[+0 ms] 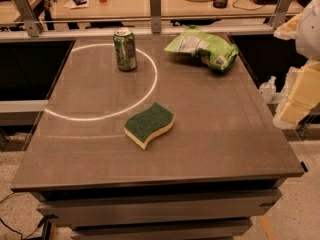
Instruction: Move green can near green rice chip bag
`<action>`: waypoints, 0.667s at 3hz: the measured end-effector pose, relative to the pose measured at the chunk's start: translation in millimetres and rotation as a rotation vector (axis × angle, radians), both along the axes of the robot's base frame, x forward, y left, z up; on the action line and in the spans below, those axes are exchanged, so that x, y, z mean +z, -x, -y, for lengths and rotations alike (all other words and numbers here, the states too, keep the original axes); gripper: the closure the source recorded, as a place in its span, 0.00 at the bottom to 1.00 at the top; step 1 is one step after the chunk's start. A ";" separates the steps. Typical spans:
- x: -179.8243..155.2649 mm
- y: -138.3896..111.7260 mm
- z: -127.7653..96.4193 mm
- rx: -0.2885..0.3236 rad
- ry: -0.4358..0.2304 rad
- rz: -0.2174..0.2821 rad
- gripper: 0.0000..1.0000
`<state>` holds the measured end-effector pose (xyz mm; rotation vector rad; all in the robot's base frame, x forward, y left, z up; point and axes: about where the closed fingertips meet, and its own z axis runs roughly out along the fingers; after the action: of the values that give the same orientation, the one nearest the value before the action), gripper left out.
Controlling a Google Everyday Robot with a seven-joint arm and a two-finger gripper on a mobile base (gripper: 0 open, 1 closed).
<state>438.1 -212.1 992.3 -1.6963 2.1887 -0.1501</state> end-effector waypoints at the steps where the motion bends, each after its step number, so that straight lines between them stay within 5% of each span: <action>1: 0.0 0.0 0.0 0.000 0.000 0.000 0.00; 2: -1.9 3.9 4.9 -0.072 -0.082 0.006 0.00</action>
Offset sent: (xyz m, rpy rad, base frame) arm -0.0098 -0.0183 -0.0087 0.2566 -0.0027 -0.2258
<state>434.1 -217.0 990.4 -1.5728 2.2212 -0.0831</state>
